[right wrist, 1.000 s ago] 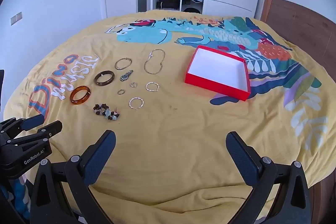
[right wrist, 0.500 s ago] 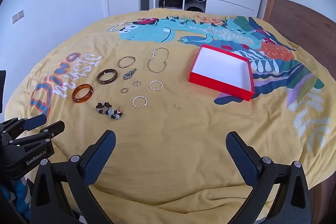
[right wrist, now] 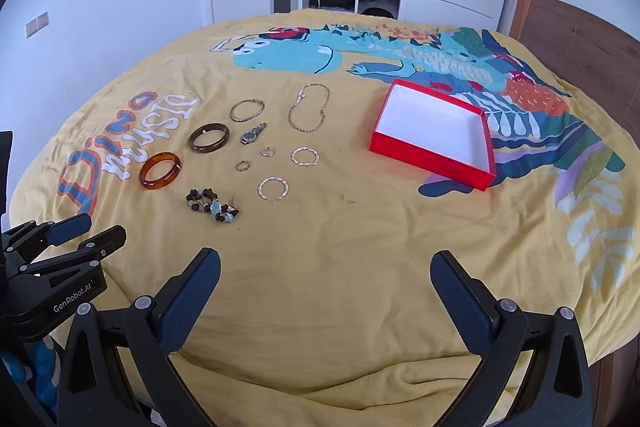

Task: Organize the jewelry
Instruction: 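Move both tools toward the jewelry on the bed cover, then grasp the beaded bracelet with the left tool while the right grasps the twisted silver bangle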

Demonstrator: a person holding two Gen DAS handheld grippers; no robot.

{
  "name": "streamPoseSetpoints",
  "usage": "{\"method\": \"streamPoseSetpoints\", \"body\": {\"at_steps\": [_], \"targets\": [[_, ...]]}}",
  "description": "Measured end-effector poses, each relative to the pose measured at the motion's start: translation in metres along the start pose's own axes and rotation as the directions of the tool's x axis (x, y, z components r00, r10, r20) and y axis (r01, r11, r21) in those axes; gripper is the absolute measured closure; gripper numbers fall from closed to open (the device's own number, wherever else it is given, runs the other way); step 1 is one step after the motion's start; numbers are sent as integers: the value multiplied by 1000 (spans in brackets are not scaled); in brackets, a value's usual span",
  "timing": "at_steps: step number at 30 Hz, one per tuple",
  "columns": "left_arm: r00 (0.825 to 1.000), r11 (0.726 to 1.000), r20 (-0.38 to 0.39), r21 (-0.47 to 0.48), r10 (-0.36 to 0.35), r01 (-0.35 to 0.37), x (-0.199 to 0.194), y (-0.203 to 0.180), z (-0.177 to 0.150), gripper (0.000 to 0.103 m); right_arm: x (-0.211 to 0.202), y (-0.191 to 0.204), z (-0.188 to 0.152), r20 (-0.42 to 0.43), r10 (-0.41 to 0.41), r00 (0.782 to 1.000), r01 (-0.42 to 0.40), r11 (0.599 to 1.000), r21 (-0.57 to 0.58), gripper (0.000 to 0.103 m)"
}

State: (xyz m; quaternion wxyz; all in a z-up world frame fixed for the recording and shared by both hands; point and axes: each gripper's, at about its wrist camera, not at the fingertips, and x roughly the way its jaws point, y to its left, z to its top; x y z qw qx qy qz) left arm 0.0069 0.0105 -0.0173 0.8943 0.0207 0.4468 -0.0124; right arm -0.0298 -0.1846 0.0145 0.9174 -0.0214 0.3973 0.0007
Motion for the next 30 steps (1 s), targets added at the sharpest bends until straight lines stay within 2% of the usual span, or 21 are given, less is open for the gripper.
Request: {"method": "streamPoseSetpoints", "body": {"at_steps": [11,19,22,24,28,30], "targets": [[1000,1000,-22,28,9,-8,11,2,1,55,14,8,2,25,96,995,-97,995,8,0],[1000,999,-30,-32,-9,9,23,19,9,55,36,21,4,-1,217,976,-217,976,4,0],[999,999,-34,-48,-24,22,33,24,14,55,47,20,6,-14,232,973,-231,973,3,1],[998,997,-42,-61,-45,42,38,25,18,55,54,15,6,-26,238,971,-238,971,10,4],[995,995,-51,-71,-80,77,50,21,25,55,76,5,10,-64,253,965,-252,967,30,21],[992,991,-59,-86,-107,102,56,19,29,55,85,2,13,-76,266,961,-265,964,34,24]]}}
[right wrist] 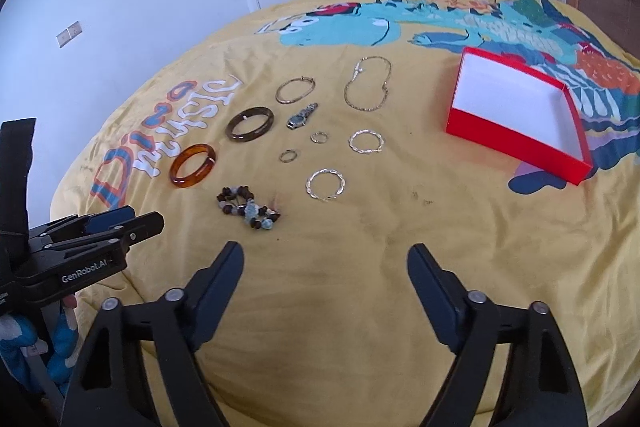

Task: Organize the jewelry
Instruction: 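Grasp the beaded bracelet with the left tool while the right grasps the twisted silver bangle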

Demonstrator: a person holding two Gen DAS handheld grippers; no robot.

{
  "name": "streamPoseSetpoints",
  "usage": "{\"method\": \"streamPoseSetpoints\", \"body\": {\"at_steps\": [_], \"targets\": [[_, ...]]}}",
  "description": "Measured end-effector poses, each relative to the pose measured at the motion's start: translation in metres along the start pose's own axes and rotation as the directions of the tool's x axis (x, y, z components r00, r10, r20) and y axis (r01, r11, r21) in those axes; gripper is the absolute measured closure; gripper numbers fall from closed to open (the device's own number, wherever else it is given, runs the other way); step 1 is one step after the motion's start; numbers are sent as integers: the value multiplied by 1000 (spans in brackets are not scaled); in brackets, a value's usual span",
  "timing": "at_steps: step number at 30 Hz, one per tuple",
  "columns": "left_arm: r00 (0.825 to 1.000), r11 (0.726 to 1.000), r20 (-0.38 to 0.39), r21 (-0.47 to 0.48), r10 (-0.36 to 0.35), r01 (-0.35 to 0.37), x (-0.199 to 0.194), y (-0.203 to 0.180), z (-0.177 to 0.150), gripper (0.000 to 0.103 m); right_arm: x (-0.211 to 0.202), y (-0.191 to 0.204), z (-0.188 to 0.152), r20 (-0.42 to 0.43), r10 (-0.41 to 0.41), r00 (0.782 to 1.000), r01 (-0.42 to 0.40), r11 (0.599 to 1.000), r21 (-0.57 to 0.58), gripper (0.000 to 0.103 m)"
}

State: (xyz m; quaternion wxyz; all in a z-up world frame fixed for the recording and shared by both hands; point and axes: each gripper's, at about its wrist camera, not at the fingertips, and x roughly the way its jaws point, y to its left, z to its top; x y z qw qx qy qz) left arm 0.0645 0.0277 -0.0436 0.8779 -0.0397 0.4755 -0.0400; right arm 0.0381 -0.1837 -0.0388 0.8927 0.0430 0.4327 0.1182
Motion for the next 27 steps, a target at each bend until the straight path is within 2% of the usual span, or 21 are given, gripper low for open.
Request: {"method": "streamPoseSetpoints", "body": {"at_steps": [3,7,18,21,27], "targets": [[999,999,-14,-18,-30,30,10,-3,7,55,13,-3,8,-10,23,1000,-23,1000,-16,27],[999,999,-33,-38,-36,35,27,-4,15,56,35,-7,19,-29,56,998,-56,998,-18,32],[996,996,-87,-87,-27,19,72,-2,23,56,90,-13,36,-91,102,991,-103,995,-5,33],[995,995,-96,-96,-33,24,79,0,25,60,105,-12,39,-103,113,988,-115,993,-14,34],[994,996,-105,-90,-22,13,89,-5,24,64,130,-8,42,-127,108,986,-113,993,-34,42]]}}
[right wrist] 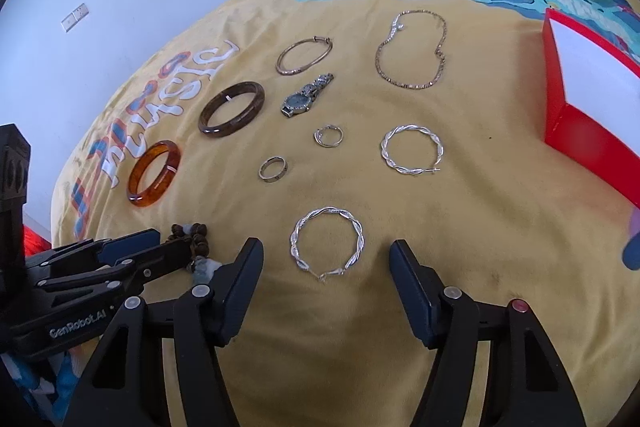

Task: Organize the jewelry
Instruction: 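Grasp the beaded bracelet with the left tool while the right grasps the twisted silver bangle, then carry both items into the red box and open both tools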

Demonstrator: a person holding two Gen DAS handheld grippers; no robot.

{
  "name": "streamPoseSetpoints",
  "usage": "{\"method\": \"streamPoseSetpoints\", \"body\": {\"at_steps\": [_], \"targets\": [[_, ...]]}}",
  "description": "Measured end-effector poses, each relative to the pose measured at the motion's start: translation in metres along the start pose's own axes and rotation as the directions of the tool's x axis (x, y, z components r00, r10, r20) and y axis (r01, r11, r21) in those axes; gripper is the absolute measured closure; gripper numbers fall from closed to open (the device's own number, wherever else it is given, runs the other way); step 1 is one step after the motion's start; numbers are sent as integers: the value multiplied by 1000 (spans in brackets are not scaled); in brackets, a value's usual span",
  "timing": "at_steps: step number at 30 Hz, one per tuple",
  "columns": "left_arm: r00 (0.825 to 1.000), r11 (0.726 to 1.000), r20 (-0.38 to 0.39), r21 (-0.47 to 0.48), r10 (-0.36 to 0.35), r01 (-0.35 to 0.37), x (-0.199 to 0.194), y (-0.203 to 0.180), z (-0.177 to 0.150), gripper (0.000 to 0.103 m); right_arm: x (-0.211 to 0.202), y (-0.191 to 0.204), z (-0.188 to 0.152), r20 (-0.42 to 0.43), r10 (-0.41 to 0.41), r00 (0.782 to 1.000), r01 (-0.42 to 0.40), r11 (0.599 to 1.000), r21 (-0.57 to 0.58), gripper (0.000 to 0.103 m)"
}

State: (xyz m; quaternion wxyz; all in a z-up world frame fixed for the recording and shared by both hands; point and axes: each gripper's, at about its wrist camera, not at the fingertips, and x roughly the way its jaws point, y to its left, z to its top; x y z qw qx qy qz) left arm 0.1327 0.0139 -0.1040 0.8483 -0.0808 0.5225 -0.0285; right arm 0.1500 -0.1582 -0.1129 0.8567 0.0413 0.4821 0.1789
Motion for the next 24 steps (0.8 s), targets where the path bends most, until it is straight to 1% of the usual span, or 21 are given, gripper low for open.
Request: {"method": "streamPoseSetpoints", "body": {"at_steps": [3,5,6,7,8,13,18,24], "targets": [[1000,1000,2,17,18,-18,3,-5,-1,69,6,0,0,0,-4,1000,4,1000,-15,48],[1000,999,3,34,27,-27,5,-12,0,79,8,1,0,3,-8,1000,8,1000,-26,55],[1000,999,3,45,30,-31,5,-16,0,82,9,1,-1,5,-13,1000,14,999,-35,58],[999,998,5,55,38,-38,6,-18,-1,84,9,1,-1,7,-18,1000,18,999,-45,63],[999,996,10,72,53,-54,6,-22,-1,87,9,1,-1,9,-17,1000,17,999,-50,64],[996,991,24,104,82,-85,4,-25,-3,95,6,2,-4,8,-15,1000,16,997,-71,64],[996,991,48,100,79,-84,-7,-25,-1,96,-6,3,-7,20,-3,1000,5,998,-61,64],[993,993,94,94,66,-75,-29,-25,1,96,-33,7,-14,57,14,998,-12,999,-43,64]]}}
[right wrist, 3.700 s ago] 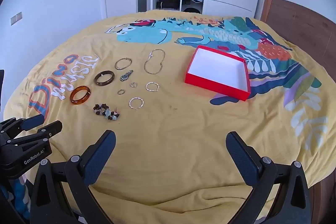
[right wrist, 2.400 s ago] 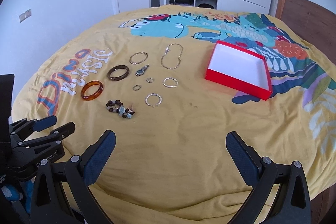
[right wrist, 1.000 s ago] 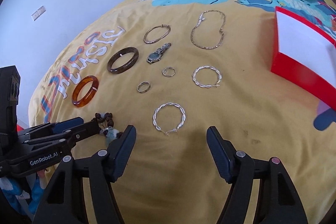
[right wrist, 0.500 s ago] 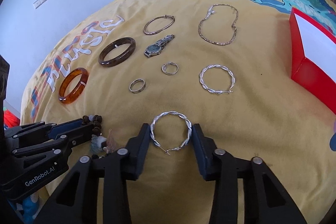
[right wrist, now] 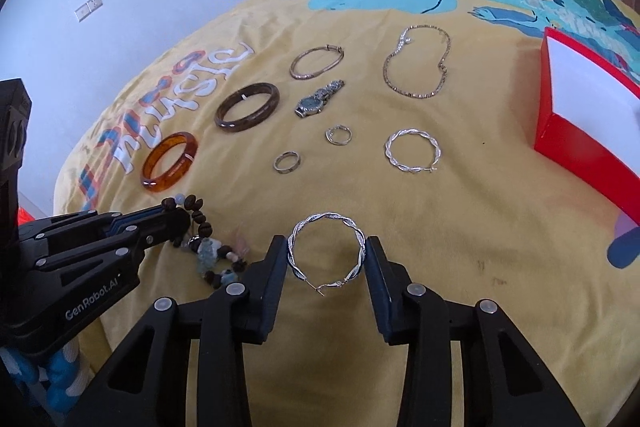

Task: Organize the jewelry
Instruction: 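Carry both items into the red box and open both tools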

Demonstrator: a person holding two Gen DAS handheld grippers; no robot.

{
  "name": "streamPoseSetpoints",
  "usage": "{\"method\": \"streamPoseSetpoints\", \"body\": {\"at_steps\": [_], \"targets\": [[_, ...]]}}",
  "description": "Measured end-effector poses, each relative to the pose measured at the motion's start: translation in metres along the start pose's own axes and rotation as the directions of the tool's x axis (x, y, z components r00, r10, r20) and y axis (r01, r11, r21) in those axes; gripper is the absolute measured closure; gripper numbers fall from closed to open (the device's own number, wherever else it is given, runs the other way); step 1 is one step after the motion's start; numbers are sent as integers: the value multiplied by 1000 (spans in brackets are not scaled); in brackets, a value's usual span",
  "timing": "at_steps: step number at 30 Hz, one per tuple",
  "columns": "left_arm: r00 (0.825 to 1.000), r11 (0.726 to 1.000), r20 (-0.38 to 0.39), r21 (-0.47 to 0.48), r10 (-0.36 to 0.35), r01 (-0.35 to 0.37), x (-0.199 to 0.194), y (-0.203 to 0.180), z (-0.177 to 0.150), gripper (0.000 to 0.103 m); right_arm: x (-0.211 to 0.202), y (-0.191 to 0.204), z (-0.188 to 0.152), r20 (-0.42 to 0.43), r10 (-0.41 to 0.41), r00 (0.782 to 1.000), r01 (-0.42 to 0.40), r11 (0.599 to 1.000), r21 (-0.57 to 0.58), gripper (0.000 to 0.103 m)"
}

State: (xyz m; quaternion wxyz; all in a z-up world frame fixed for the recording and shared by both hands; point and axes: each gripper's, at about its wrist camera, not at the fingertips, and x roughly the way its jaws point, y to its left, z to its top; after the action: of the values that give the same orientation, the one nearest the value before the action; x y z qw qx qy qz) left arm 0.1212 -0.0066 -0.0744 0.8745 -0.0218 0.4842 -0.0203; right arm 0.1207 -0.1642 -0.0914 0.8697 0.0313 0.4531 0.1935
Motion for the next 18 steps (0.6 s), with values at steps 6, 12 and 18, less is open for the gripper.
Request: {"method": "streamPoseSetpoints", "body": {"at_steps": [6,12,18], "targets": [[998,999,41,14,-37,37,-24,-6,2,96,-26,4,-2,35,0,999,-1,1000,24,64],[995,998,85,38,-59,56,-50,-17,9,96,-59,3,-5,80,-17,997,14,999,40,64],[987,991,116,81,-113,104,-69,-42,30,96,-95,-18,-2,128,-58,990,49,996,73,64]]}}
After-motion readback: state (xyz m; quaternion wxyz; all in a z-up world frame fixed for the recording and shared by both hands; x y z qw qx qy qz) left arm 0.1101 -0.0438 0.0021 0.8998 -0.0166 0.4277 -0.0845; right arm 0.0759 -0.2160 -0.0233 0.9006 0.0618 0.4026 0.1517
